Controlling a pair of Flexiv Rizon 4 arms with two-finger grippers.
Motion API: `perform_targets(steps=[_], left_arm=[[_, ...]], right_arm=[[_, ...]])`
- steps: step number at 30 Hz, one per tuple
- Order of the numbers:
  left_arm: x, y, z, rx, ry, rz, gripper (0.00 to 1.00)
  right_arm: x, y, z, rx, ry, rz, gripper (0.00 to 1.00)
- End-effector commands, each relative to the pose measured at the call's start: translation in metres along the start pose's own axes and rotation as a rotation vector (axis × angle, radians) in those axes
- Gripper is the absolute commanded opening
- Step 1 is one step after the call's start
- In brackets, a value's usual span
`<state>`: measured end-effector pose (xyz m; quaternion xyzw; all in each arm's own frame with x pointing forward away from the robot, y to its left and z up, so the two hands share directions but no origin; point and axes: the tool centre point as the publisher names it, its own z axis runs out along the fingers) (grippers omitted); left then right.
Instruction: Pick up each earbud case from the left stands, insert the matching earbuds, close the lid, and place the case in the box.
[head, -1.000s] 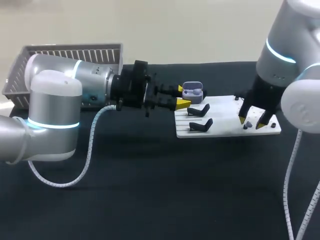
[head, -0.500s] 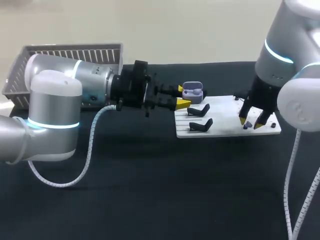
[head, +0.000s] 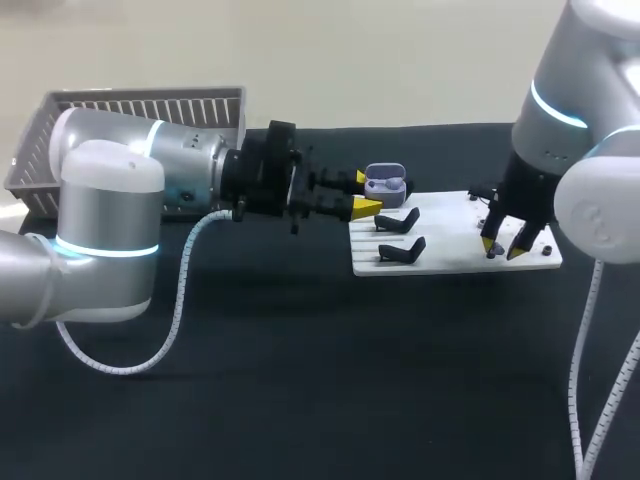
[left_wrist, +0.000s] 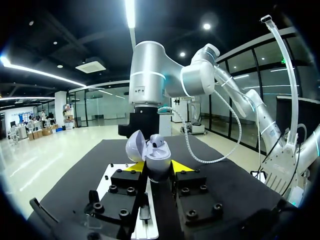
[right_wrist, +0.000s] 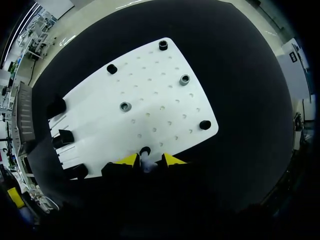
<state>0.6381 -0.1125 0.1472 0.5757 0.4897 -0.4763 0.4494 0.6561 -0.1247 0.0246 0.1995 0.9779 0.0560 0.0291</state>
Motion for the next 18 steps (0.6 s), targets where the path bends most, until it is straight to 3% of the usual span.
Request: perform_targets(steps=[1,13,15,18], left_arm=[[0.0009,-0.0006,0.0001,-0.003,-0.002,0.002,0.0],[0.0009,-0.0006,0.0001,-0.003,-0.002,0.002,0.0],[0.0009,-0.0006,0.0001,-0.003,-0.002,0.002,0.0],[0.0009,-0.0006,0.0001,-0.003,-0.002,0.002,0.0]], right_arm=[[-0.0005,-0.0001,0.0009,-0.001,0.0,0.002,0.29],[-0.0032,0.0007,0.0035,-0.002,0.005,0.006,0.26],[-0.0038,0.0015,0.0041,-0.001,0.006,0.005,0.21],[-0.0041,0.0023,0.0042,0.001,0.007,0.002,0.0]])
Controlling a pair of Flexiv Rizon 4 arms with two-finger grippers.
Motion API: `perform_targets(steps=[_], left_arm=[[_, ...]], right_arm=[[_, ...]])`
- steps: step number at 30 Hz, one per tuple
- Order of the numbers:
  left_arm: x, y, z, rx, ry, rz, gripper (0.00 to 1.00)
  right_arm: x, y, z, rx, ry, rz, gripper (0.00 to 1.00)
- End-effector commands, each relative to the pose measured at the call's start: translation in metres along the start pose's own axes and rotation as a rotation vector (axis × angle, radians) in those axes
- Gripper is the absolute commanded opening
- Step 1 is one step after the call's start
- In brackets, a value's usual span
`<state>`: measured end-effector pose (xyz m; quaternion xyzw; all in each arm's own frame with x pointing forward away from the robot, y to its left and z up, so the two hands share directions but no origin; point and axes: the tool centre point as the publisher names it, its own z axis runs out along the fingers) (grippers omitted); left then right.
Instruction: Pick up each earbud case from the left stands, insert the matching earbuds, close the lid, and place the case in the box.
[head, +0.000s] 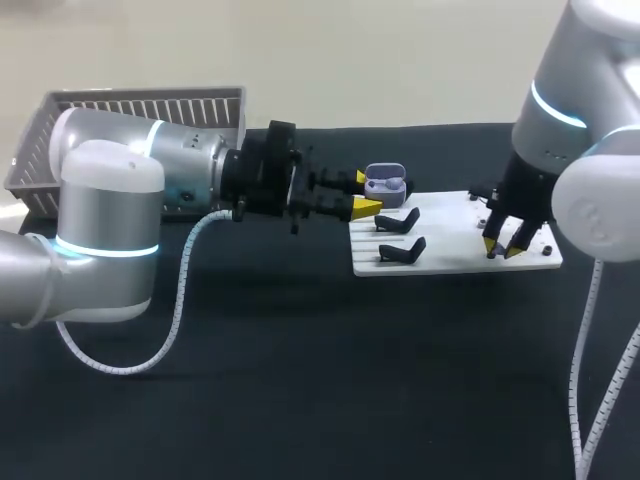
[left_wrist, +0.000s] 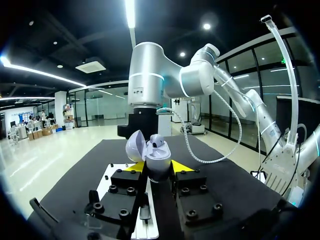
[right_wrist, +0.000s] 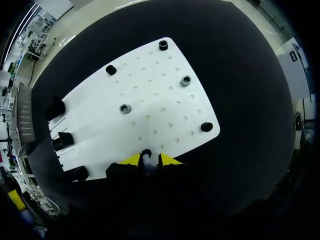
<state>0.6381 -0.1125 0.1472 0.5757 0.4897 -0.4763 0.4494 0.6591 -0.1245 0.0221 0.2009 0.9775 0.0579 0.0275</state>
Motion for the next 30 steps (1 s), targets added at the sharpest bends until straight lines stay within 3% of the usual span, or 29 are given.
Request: perform_targets(steps=[1,13,22,30], left_arm=[[0.001,-0.001,0.0,-0.003,-0.002,0.002,0.0],[0.001,-0.001,0.0,-0.003,-0.002,0.002,0.0],[0.001,-0.001,0.0,-0.003,-0.002,0.002,0.0],[0.001,-0.001,0.0,-0.003,-0.002,0.002,0.0]], right_arm=[[-0.001,0.001,0.001,0.005,0.003,-0.001,0.0],[0.012,-0.004,-0.033,-0.001,-0.031,0.001,0.0],[0.029,0.002,-0.097,0.026,-0.121,-0.086,0.0],[0.047,0.024,-0.156,0.086,-0.186,-0.24,0.0]])
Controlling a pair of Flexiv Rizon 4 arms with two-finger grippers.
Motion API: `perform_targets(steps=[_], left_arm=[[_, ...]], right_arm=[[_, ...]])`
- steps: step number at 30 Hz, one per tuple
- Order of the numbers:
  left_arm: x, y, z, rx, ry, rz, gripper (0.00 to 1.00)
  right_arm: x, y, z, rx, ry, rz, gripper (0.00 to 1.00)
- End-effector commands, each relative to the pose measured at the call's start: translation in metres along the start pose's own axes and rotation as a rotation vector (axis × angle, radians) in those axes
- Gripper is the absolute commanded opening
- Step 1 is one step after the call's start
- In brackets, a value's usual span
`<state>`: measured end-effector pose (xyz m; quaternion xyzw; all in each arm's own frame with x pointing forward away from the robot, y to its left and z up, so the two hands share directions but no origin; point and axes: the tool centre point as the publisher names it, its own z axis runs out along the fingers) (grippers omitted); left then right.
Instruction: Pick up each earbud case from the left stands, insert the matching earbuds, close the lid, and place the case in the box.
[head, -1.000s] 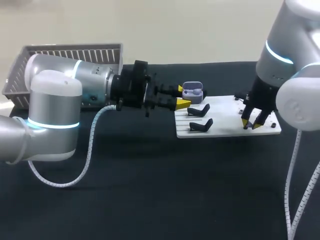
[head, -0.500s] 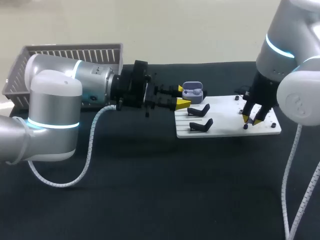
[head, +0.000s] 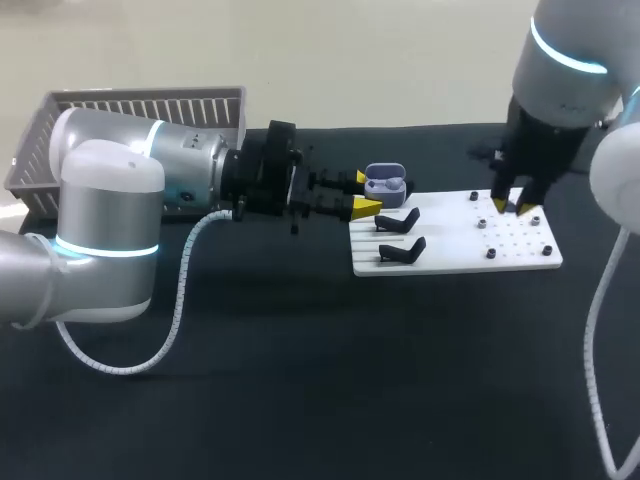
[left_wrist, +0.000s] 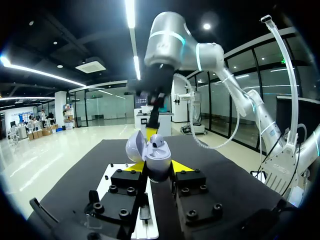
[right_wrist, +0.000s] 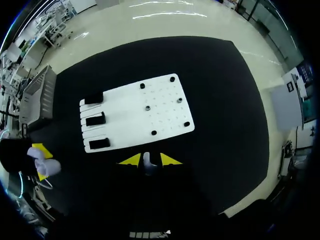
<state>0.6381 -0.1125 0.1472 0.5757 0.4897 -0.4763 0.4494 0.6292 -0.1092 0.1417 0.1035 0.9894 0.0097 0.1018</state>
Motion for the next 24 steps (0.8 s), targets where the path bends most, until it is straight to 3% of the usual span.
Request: perform_targets(steps=[1,14,24], left_arm=[[0.001,-0.001,0.0,-0.003,-0.002,0.002,0.0],[0.001,-0.001,0.0,-0.003,-0.002,0.002,0.0],[0.001,-0.001,0.0,-0.003,-0.002,0.002,0.0]], right_arm=[[0.01,0.01,-0.045,0.032,-0.036,-0.049,0.0],[0.014,0.049,-0.094,-0.01,0.007,-0.269,0.0],[0.015,0.089,-0.102,0.023,0.066,-0.415,0.0]])
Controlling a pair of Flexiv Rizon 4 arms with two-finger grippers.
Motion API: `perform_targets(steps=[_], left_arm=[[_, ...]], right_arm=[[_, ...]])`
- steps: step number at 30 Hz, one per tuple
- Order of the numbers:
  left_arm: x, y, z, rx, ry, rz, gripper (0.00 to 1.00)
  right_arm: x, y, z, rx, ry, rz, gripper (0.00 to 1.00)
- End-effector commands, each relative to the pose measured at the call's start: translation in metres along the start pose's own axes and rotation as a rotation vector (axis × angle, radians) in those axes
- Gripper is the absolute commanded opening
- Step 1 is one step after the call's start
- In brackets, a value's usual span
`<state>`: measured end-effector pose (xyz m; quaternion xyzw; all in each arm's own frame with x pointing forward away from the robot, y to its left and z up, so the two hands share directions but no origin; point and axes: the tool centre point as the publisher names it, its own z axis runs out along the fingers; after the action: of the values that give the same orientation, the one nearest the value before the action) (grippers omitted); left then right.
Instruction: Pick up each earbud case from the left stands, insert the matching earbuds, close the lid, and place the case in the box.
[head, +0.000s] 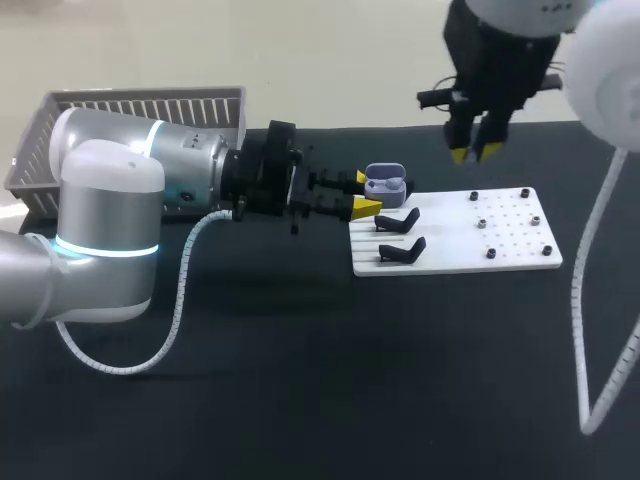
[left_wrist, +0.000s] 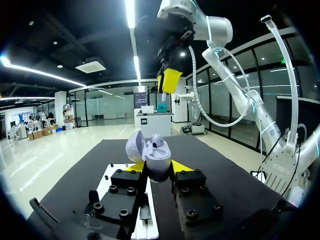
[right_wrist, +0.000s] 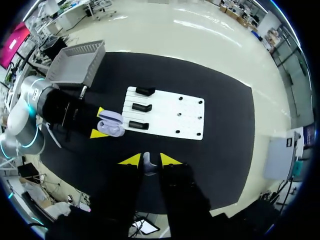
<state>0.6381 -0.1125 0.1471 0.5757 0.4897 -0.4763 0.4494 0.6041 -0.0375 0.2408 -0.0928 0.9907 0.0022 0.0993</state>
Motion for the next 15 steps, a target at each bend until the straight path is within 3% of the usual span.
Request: perform_targets(steps=[1,15], left_arm=[[0.001,-0.001,0.0,-0.003,-0.002,0.002,0.0],[0.001,-0.001,0.0,-0.003,-0.002,0.002,0.0]], right_arm=[[-0.014,0.021,0.003,0.041,0.08,-0.033,0.0],[-0.027,0.052,0.02,0.054,0.157,-0.115,0.0]])
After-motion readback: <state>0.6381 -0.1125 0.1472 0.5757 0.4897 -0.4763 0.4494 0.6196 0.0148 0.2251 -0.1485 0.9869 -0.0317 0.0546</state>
